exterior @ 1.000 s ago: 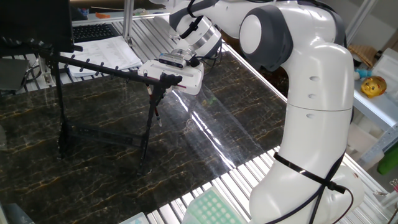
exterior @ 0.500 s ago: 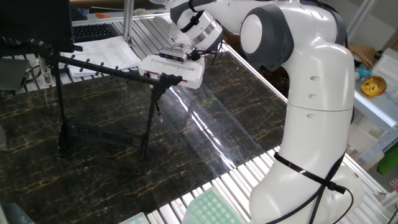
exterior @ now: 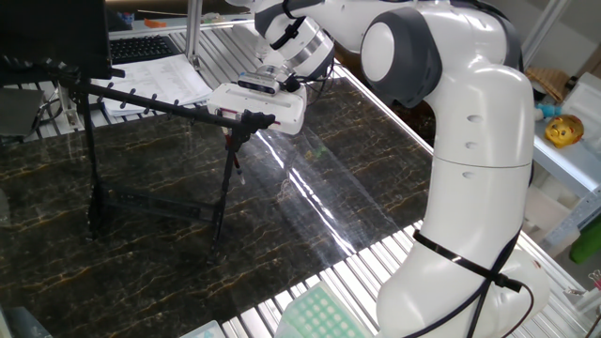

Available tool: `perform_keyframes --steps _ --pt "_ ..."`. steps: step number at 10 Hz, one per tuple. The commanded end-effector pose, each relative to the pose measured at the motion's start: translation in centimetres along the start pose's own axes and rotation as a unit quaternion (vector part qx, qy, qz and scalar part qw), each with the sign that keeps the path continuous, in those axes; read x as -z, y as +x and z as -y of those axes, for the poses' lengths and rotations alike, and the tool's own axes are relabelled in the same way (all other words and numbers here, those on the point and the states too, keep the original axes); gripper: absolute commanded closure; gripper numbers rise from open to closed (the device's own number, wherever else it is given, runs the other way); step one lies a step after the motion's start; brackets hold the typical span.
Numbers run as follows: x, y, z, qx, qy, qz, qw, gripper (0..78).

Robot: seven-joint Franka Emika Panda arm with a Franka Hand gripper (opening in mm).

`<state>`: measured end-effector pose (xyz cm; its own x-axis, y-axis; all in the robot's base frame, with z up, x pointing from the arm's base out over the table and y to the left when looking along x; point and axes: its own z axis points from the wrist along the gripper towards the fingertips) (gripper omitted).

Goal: Place the brush on the pen rack

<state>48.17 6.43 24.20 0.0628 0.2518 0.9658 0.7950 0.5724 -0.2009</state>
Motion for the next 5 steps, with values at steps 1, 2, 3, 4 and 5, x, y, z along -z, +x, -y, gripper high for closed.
perform_keyframes --steps 1,2,3,4,5 --pt "0.00 -0.13 -0.48 -0.002 0.000 0.006 1.0000 75.5" --pt "0.03 -0.15 -0.49 -0.001 0.000 0.006 1.0000 75.5" --pt "0.11 -0.22 -0.55 -0.001 0.000 0.007 1.0000 75.5" --pt "0.14 -0.32 -0.66 0.000 0.001 0.009 1.0000 75.5" --pt "0.08 -0.39 -0.77 0.000 0.001 0.011 0.9999 75.5"
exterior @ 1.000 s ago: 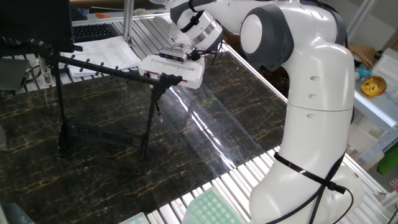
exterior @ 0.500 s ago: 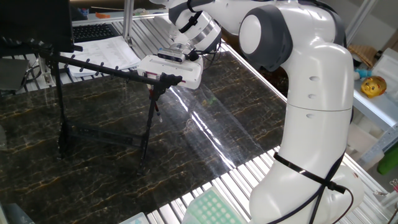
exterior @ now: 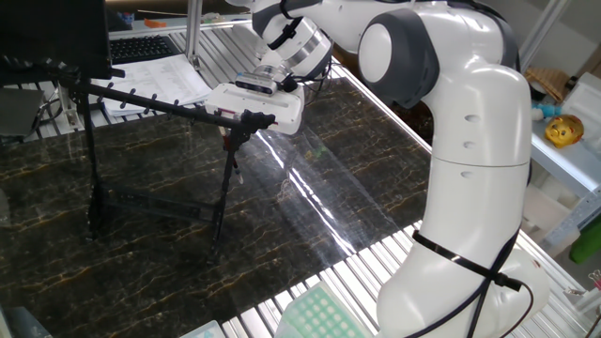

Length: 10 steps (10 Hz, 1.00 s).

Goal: Place the brush on the pen rack

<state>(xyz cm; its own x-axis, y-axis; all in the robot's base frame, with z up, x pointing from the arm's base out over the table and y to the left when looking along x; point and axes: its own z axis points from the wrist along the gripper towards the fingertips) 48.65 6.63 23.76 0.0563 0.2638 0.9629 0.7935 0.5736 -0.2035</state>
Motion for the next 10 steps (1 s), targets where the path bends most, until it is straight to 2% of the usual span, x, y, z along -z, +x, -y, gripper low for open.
perform_keyframes --steps 1,6,10 --pt "-0.02 -0.07 -0.20 0.002 0.000 0.004 1.0000 75.5" --pt "-0.61 -0.29 -0.13 0.019 0.001 0.029 0.9994 75.5" --pt "-0.61 -0.30 -0.14 0.021 0.004 0.029 0.9993 75.5"
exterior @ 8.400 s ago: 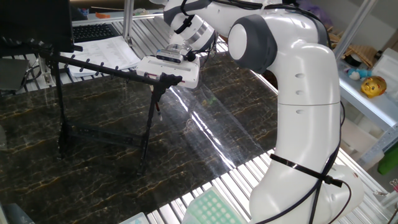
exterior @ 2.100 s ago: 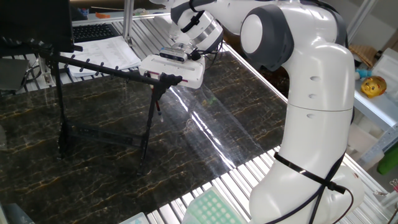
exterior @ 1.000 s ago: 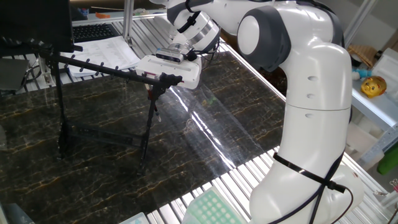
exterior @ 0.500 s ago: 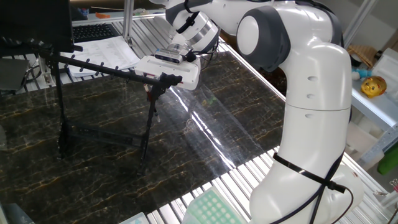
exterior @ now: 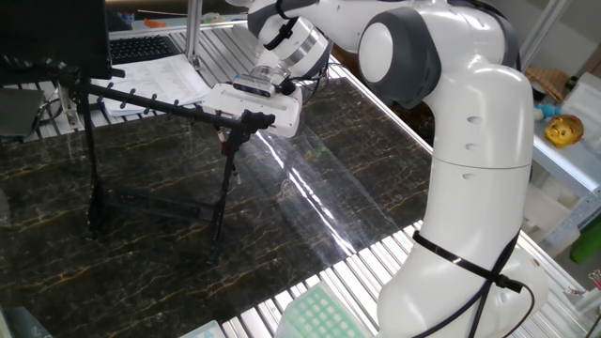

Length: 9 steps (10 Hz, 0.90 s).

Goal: Place the brush on the pen rack

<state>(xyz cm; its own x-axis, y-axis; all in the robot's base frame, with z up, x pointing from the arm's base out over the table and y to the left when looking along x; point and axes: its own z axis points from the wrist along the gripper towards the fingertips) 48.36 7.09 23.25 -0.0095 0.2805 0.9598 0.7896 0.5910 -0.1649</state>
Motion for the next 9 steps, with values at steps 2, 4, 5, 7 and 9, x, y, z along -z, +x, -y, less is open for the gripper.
perform_keyframes --steps 2,4,5,7,9 --pt "0.02 0.08 -0.01 -0.002 0.001 0.007 1.0000 75.5" --pt "0.04 0.06 -0.02 -0.001 0.001 0.007 1.0000 75.5" --pt "0.06 0.05 -0.02 0.000 0.001 0.007 1.0000 75.5" --pt "0.07 0.04 -0.02 0.000 0.001 0.007 1.0000 0.1" --pt "0.07 0.04 -0.02 0.000 0.001 0.007 1.0000 0.1"
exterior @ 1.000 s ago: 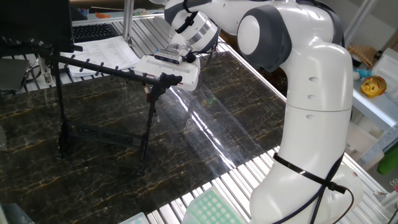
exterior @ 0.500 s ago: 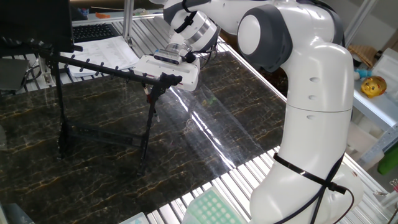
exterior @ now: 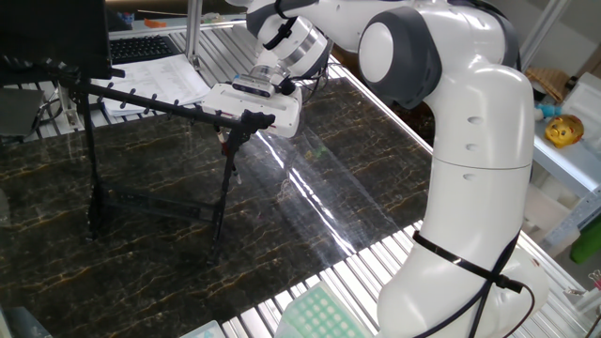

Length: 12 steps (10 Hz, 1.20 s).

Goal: Place the brush on the pen rack

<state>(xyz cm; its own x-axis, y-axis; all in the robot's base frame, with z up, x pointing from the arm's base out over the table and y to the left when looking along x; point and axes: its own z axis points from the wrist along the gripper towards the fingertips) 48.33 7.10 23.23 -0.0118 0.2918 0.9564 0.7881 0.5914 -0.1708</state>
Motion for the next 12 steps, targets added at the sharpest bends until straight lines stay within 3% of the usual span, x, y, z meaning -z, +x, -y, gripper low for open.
perform_keyframes --steps 1,11,12 --pt "0.1 0.1 0.0 0.003 0.000 0.001 1.0000 0.1" --pt "0.1 0.1 0.0 0.003 0.000 0.001 1.0000 0.1" --pt "1.1 -0.6 -0.2 0.023 0.009 0.025 0.9994 0.1"
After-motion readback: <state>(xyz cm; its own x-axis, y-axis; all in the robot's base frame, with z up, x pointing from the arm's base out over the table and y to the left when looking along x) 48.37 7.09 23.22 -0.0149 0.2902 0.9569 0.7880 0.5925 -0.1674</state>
